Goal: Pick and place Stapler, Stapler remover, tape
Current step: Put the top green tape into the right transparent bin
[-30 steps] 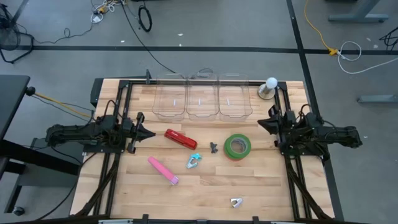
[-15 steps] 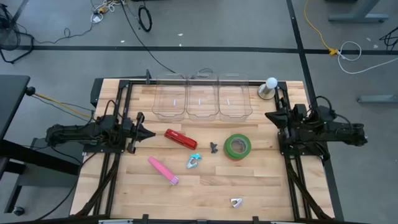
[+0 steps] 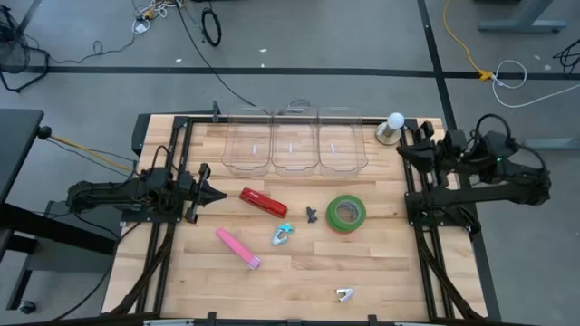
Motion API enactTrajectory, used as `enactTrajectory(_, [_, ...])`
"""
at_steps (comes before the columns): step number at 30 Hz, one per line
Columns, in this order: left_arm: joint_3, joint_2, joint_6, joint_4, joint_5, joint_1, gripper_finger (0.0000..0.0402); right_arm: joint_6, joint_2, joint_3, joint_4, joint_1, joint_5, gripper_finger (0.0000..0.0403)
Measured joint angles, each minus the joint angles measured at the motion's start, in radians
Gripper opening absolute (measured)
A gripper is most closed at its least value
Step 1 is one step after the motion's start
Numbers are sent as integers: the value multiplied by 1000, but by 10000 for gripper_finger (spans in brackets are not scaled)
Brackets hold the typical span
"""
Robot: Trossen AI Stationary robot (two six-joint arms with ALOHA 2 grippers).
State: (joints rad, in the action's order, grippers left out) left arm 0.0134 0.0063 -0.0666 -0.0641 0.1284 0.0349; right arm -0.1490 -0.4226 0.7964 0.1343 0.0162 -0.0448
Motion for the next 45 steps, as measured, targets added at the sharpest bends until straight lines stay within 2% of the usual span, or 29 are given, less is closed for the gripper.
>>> enactTrajectory(7, [0, 0, 0, 0, 0, 0, 3, 0, -93, 141, 11, 0, 0, 0])
enactTrajectory(13, [0, 0, 0, 0, 0, 0, 3, 0, -139, 206, 10, 0, 0, 0])
enactTrajectory(21, [0, 0, 0, 0, 0, 0, 3, 1, -154, 209, 39, 0, 0, 0])
enactTrajectory(35, [0, 0, 0, 0, 0, 0, 3, 3, -209, 209, 305, 0, 0, 0])
enactTrajectory(45, [0, 0, 0, 0, 0, 0, 3, 0, -302, 210, 408, 0, 0, 3])
